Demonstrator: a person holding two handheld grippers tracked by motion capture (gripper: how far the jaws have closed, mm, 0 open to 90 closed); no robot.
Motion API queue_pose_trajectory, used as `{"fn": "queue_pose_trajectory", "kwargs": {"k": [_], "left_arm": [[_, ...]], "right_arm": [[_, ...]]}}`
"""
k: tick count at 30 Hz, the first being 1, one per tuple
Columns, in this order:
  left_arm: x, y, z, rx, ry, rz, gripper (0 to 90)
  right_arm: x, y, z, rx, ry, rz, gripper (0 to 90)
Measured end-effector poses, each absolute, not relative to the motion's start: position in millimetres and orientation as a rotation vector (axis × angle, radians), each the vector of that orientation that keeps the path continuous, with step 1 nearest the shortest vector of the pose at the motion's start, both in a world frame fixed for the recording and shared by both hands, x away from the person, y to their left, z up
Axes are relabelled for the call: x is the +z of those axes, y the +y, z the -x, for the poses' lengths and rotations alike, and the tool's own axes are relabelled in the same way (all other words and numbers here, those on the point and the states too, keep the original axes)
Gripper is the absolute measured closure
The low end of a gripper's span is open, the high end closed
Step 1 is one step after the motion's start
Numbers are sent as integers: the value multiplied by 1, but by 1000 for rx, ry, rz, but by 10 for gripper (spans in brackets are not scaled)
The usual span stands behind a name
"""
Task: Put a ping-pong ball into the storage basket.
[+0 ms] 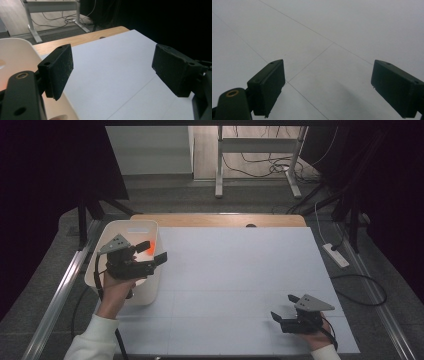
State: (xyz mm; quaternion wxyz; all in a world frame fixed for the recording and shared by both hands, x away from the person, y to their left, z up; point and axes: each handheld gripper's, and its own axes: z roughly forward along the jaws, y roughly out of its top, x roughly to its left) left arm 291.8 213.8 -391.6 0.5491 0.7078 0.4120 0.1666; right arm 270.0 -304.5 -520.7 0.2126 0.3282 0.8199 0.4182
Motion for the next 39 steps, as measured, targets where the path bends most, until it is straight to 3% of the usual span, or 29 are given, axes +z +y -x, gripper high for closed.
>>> {"fn": "queue_pose_trajectory", "kwargs": {"k": [23, 39], "left_arm": [[-408, 175, -258, 385, 849, -1725, 184], [-449, 161, -238, 355, 828, -1809, 184]], "right_arm": [[-521, -300, -272, 1148, 2285, -896, 117], [-520, -300, -273, 1145, 2280, -895, 117]]}}
